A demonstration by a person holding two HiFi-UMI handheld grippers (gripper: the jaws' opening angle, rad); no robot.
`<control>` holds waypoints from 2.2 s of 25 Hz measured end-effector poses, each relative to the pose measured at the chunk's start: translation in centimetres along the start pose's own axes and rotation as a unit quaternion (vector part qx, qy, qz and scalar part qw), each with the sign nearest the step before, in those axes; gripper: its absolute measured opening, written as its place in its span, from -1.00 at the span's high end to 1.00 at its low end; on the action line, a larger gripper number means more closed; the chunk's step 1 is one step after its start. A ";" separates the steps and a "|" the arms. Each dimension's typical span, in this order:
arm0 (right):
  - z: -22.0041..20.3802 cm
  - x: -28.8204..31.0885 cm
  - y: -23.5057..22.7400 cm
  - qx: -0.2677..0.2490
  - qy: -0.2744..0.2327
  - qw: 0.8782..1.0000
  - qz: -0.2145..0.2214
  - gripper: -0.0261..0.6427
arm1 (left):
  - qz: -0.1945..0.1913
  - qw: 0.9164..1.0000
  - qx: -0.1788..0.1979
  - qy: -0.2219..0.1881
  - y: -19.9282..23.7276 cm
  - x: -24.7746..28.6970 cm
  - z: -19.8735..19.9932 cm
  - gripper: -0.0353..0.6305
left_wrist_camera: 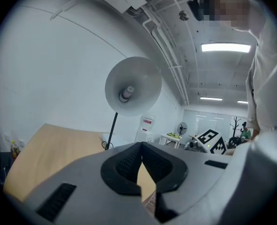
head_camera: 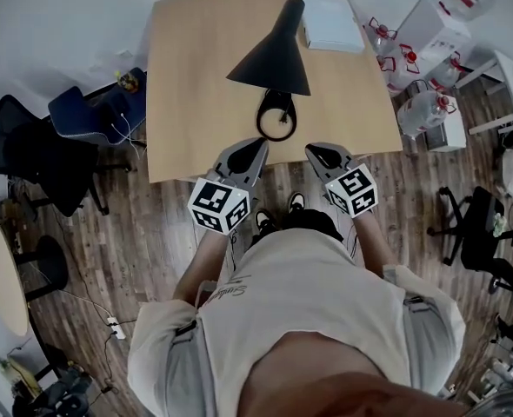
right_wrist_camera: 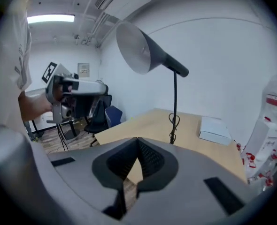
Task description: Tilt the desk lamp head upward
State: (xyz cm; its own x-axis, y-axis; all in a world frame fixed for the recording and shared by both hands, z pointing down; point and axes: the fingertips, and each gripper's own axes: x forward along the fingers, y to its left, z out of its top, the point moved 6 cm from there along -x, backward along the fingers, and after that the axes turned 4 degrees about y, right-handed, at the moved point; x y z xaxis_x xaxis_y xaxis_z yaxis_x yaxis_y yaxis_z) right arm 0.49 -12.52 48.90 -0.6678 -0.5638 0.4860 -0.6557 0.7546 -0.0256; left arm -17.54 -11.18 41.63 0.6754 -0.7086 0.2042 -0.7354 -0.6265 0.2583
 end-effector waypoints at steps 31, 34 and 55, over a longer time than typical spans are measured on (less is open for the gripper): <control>10.6 -10.4 -1.6 -0.061 -0.196 0.979 -0.015 0.94 | 0.089 0.994 0.053 -0.047 -3.8 -0.8 4.6 0.85; 10.7 -10.1 -1.3 -0.080 -0.186 0.979 -0.015 0.94 | 0.089 0.993 0.054 -0.052 -3.9 -1.0 4.7 0.85; 9.9 -8.0 -0.8 -0.052 -0.183 0.982 0.004 0.94 | 0.098 0.993 0.051 -0.050 -3.0 -2.1 4.4 0.85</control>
State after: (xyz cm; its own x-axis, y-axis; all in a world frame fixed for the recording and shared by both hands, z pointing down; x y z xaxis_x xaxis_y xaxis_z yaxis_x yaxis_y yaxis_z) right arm 2.85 -11.96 36.41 -0.7670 -0.6263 0.1394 -0.6231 0.7789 0.0710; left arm -16.97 -9.25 36.26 0.5131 -0.8461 0.1442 -0.8576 -0.4988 0.1251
